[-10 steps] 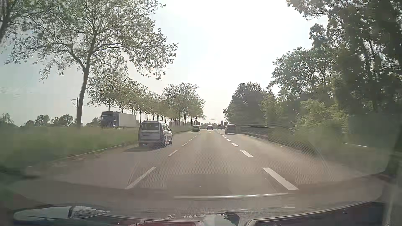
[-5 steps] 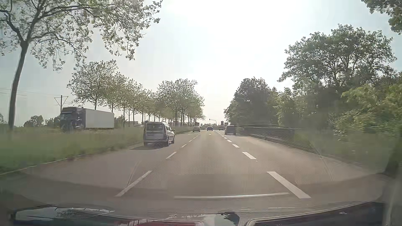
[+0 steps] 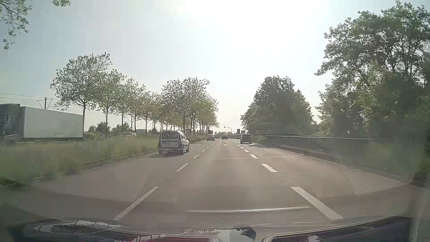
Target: Follow the waypoints while adhering to traffic rules and regulations
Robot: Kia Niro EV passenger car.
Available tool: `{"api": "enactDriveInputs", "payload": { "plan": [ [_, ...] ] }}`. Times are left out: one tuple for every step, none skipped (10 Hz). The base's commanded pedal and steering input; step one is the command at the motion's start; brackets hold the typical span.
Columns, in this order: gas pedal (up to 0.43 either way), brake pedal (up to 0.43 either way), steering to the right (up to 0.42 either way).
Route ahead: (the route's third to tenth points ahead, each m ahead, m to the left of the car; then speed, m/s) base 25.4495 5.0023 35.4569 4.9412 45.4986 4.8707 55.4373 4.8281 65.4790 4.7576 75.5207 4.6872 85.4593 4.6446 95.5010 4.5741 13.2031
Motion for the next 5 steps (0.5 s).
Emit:
{"api": "enactDriveInputs", "payload": {
  "plan": [
    [0.110,0.000,0.000],
    [0.110,0.000,0.000],
    [0.110,0.000,0.000],
    [0.110,0.000,0.000],
    [0.110,0.000,0.000]
  ]
}}
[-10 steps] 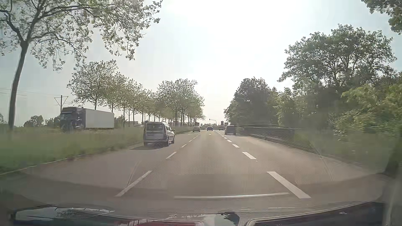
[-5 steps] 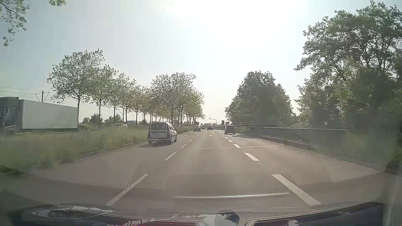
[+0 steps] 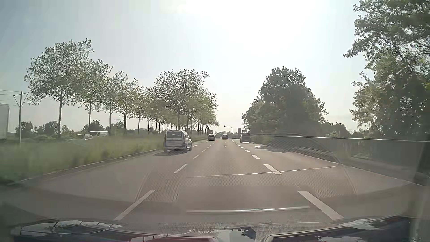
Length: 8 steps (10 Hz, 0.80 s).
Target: Follow the waypoints while adhering to traffic rules and regulations
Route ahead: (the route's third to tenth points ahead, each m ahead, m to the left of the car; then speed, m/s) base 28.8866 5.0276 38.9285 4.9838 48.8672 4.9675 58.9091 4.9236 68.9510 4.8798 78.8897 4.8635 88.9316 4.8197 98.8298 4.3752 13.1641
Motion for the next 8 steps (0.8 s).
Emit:
{"api": "enactDriveInputs", "payload": {
  "plan": [
    [0.110,0.000,0.000],
    [0.110,0.000,0.000],
    [0.110,0.000,0.000],
    [0.110,0.000,0.000],
    [0.110,0.000,0.000],
    [0.110,0.000,0.001],
    [0.110,0.000,0.001],
    [0.110,0.000,0.002]
  ]
}}
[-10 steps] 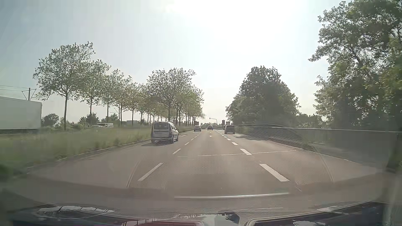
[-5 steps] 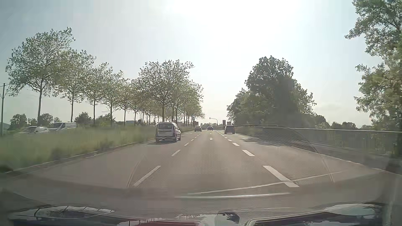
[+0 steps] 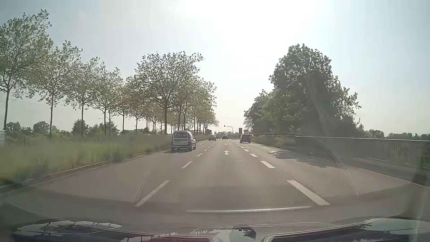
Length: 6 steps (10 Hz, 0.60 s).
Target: Follow the waypoints while adhering to traffic rules and regulations
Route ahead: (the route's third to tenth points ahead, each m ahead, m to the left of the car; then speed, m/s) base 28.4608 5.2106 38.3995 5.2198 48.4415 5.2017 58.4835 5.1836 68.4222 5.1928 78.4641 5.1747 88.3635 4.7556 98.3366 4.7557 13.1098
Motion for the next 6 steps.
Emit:
{"api": "enactDriveInputs", "payload": {
  "plan": [
    [0.110,0.000,0.002],
    [0.110,0.000,0.002],
    [0.118,0.000,0.003],
    [0.118,0.000,0.003],
    [0.118,0.000,0.003],
    [0.118,0.000,0.002]
  ]
}}
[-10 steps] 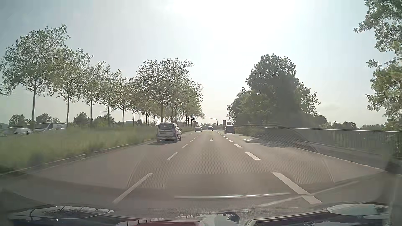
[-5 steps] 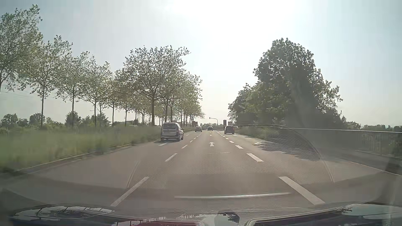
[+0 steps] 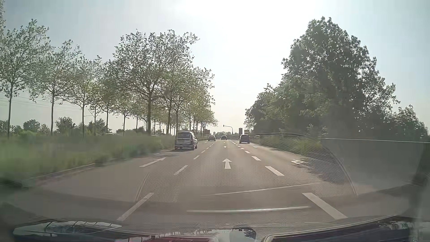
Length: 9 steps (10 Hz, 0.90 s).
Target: Follow the waypoints while adhering to traffic rules and regulations
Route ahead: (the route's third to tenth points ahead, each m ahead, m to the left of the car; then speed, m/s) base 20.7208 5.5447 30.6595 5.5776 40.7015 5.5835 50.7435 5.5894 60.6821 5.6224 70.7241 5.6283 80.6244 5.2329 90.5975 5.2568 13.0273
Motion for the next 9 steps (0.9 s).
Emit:
{"api": "enactDriveInputs", "payload": {
  "plan": [
    [0.118,0.000,0.002],
    [0.118,0.000,0.002],
    [0.118,0.000,0.003],
    [0.118,0.000,0.002],
    [0.118,0.000,0.002],
    [0.118,0.000,0.002],
    [0.118,0.000,0.002],
    [0.118,0.000,0.002],
    [0.118,0.000,0.002]
  ]
}}
